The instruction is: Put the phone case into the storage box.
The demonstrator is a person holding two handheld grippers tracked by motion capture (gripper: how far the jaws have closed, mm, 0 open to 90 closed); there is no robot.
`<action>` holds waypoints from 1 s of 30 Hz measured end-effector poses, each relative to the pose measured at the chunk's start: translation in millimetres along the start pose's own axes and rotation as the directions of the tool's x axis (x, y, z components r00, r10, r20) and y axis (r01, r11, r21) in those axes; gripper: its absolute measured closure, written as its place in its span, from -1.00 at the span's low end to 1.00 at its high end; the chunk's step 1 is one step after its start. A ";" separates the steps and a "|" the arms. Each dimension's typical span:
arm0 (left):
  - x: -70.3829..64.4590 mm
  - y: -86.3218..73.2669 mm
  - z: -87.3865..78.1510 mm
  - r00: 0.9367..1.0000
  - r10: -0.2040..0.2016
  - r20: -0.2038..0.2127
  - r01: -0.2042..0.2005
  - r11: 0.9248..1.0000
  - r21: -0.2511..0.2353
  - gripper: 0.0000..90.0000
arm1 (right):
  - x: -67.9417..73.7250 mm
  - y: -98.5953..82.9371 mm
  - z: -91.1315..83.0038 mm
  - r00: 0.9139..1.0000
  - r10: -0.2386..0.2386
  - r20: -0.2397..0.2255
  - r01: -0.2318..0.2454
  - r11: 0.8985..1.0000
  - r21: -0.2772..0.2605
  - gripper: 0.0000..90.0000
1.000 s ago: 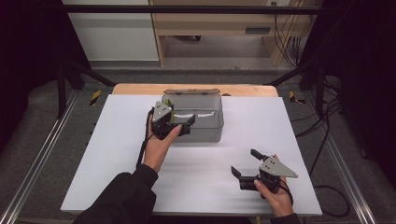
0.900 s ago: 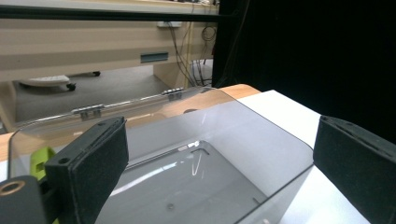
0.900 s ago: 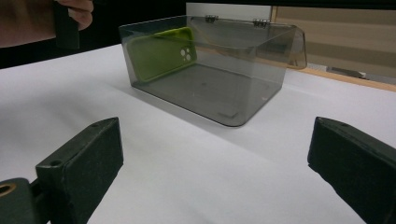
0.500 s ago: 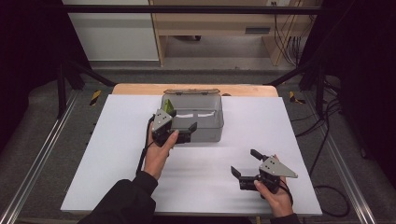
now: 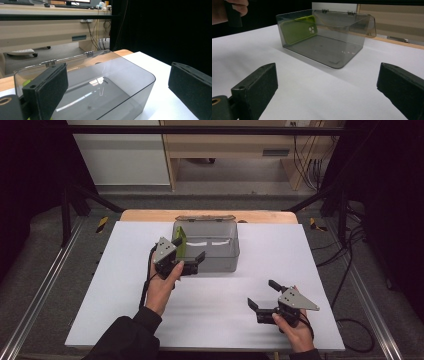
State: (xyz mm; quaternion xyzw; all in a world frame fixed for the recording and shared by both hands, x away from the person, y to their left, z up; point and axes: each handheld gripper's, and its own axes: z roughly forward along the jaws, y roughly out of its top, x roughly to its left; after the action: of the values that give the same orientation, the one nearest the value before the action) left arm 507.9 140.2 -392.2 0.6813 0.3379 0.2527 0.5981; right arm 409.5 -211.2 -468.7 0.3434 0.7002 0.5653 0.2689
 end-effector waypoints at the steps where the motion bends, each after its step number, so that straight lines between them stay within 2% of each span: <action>1: -0.1 2.3 -3.4 1.000 -0.003 -0.006 0.003 1.000 -0.001 -0.95 | -0.6 0.1 -0.4 1.000 0.003 0.002 -0.003 1.000 -0.003 -0.92; 8: 0.5 13.1 -14.5 1.000 0.011 -0.006 -0.011 1.000 -0.020 -0.95 | -1.3 0.4 -1.2 1.000 0.003 0.005 -0.003 1.000 -0.007 -0.92; 14: 7.6 24.6 -29.1 0.999 0.023 -0.023 -0.023 0.999 -0.033 -0.95 | -1.2 0.6 -1.2 1.000 0.006 0.002 -0.006 1.000 -0.009 -0.93; 18: 11.8 27.7 -34.9 0.999 0.012 -0.033 -0.013 0.999 -0.045 -0.95 | -1.1 0.6 -1.1 1.000 0.006 0.002 -0.006 1.000 -0.009 -0.93; 24: 23.2 29.6 -48.6 0.998 0.006 -0.056 -0.009 0.999 -0.048 -0.95 | -0.4 0.6 -0.5 1.000 0.003 -0.002 -0.003 1.000 -0.008 -0.93; 30: 40.7 28.8 -67.3 0.995 0.001 -0.097 -0.006 0.999 -0.053 -0.95 | -0.5 0.2 -0.3 1.000 0.000 0.005 0.000 1.000 -0.002 -0.93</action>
State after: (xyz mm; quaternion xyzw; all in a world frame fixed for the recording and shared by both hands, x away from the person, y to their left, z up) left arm 488.2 212.9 -355.7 0.6526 0.3585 0.2954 0.5986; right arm 409.7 -211.7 -468.5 0.3445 0.6991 0.5651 0.2707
